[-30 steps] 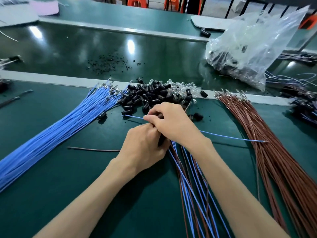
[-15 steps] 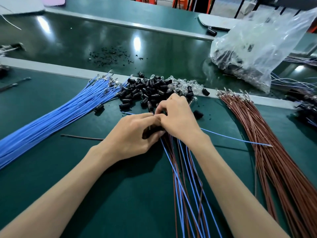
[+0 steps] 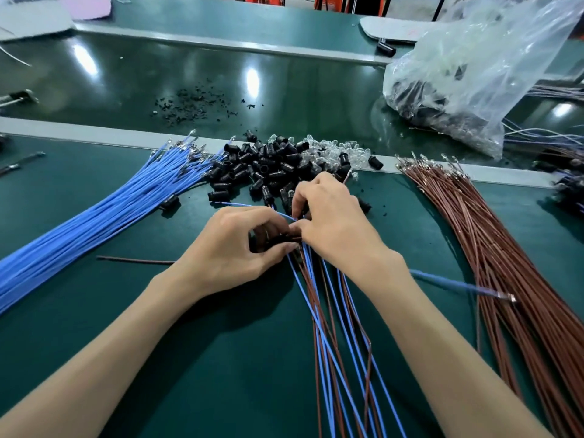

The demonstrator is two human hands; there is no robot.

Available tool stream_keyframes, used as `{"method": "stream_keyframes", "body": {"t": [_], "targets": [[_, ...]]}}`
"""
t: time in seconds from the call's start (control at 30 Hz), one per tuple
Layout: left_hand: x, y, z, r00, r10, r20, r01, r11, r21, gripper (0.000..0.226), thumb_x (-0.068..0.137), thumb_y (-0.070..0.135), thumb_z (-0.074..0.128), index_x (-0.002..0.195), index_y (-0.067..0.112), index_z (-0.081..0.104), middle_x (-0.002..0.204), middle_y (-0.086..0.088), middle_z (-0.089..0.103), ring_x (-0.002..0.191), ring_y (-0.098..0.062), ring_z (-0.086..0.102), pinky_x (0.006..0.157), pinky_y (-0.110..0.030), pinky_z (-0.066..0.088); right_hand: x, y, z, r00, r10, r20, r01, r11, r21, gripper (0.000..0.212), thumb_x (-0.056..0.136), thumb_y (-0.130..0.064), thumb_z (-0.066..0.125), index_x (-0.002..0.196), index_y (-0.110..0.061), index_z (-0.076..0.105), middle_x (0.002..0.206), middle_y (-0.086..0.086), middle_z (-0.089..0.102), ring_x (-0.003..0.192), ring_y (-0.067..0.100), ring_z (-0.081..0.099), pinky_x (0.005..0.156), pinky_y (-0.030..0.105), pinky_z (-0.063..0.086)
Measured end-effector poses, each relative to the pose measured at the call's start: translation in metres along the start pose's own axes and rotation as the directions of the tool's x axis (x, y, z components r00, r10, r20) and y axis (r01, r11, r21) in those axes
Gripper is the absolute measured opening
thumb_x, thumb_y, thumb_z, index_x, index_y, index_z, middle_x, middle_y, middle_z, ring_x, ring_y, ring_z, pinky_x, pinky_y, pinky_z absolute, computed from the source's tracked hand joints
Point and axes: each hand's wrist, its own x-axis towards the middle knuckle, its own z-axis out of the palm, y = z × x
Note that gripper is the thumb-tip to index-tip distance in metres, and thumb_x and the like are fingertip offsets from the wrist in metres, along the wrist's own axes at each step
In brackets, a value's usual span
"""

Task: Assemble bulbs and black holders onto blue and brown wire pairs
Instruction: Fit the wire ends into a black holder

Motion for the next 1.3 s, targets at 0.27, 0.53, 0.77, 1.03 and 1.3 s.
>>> {"method": "stream_keyframes", "body": {"t": [0.27, 0.53, 0.77, 1.03, 1.3], "targets": [[0.000, -0.002, 0.001, 0.999, -0.025, -0.035, 0.023, 0.999, -0.049, 0.012, 0.076, 0.023, 0.075, 0.080, 0.015, 0.068, 0.067, 0.008, 0.062, 0.056, 0.002, 0.050, 0.056, -0.005, 0.033, 0.008, 0.016, -0.030, 0.972, -0.110, 0.205, 0.123, 0.991, -0.050, 0.015, 0.084, -0.016, 0.072, 0.098, -0.020, 0.069, 0.098, -0.001, 0.047, 0.066, -0.004, 0.039, 0.077, 0.021, 0.038], [0.000, -0.003, 0.000, 0.999, -0.025, -0.024, 0.024, 0.998, -0.054, 0.010, 0.077, 0.019, 0.077, 0.082, 0.017, 0.069, 0.070, 0.009, 0.064, 0.059, -0.002, 0.054, 0.057, -0.006, 0.035, 0.007, 0.024, -0.024, 0.966, -0.162, 0.202, 0.177, 0.982, -0.058, 0.013, 0.084, -0.031, 0.072, 0.091, -0.020, 0.068, 0.097, -0.004, 0.043, 0.082, 0.007, 0.041, 0.075, 0.019, 0.028], [0.001, -0.001, 0.001, 0.997, -0.063, -0.052, 0.058, 0.995, -0.083, 0.012, 0.076, 0.016, 0.079, 0.080, 0.017, 0.068, 0.063, 0.013, 0.060, 0.051, 0.004, 0.049, 0.054, -0.003, 0.033, 0.010, 0.030, -0.050, 0.980, -0.160, 0.118, 0.153, 0.986, 0.066, 0.010, 0.091, -0.007, 0.062, 0.083, -0.013, 0.061, 0.086, 0.004, 0.060, 0.075, 0.008, 0.057, 0.068, 0.017, 0.037], [0.001, -0.001, 0.002, 0.973, -0.197, -0.121, 0.169, 0.963, -0.211, 0.009, 0.080, 0.014, 0.075, 0.083, 0.019, 0.068, 0.067, 0.009, 0.064, 0.060, 0.000, 0.056, 0.056, -0.006, 0.037, 0.000, 0.052, -0.081, 0.984, -0.158, 0.079, 0.142, 0.974, 0.178, 0.010, 0.082, -0.031, 0.071, 0.085, -0.040, 0.076, 0.074, -0.008, 0.072, 0.065, 0.015, 0.060, 0.064, 0.022, 0.047], [-0.002, 0.000, 0.002, 0.963, -0.232, -0.135, 0.202, 0.958, -0.205, 0.007, 0.081, 0.015, 0.074, 0.084, 0.018, 0.070, 0.069, 0.007, 0.068, 0.059, -0.003, 0.059, 0.057, -0.008, 0.042, 0.001, 0.061, -0.083, 0.987, -0.150, 0.051, 0.139, 0.974, 0.177, 0.017, 0.079, -0.023, 0.077, 0.068, -0.035, 0.072, 0.072, -0.002, 0.071, 0.070, 0.026, 0.060, 0.070, 0.032, 0.050]]}}
